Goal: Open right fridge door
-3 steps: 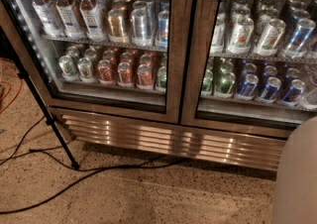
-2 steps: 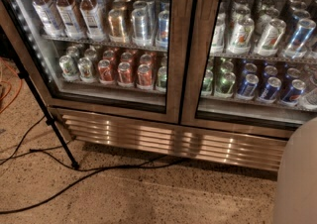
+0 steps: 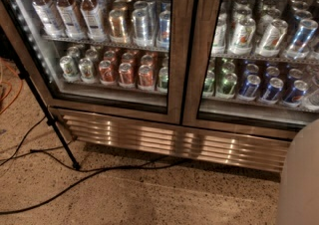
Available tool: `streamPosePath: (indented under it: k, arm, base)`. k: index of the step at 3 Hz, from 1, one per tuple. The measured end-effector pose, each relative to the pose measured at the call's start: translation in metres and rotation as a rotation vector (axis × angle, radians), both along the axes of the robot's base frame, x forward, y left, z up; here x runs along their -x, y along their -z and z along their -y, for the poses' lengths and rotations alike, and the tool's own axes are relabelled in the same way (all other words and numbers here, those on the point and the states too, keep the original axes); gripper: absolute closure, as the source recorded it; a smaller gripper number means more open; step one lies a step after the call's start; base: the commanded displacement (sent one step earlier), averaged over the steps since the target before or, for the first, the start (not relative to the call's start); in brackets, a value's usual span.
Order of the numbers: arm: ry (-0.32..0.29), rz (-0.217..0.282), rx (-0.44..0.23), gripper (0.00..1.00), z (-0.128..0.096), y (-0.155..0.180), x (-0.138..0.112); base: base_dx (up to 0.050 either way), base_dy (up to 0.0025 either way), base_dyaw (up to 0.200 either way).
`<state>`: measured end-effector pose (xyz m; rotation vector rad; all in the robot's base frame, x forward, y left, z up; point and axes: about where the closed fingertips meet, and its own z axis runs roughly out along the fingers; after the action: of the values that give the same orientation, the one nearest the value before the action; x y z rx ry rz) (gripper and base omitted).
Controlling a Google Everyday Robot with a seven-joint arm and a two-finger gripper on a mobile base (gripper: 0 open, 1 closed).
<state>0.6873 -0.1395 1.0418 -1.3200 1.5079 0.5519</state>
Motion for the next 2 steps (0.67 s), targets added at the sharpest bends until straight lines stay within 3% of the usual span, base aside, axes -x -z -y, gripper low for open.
streamPosePath:
  k: [2]
  arm:
    - [0.004, -0.010, 0.001, 1.00, -0.0013, -0.0004, -0.0009]
  base:
    - [0.000, 0.00000, 0.000]
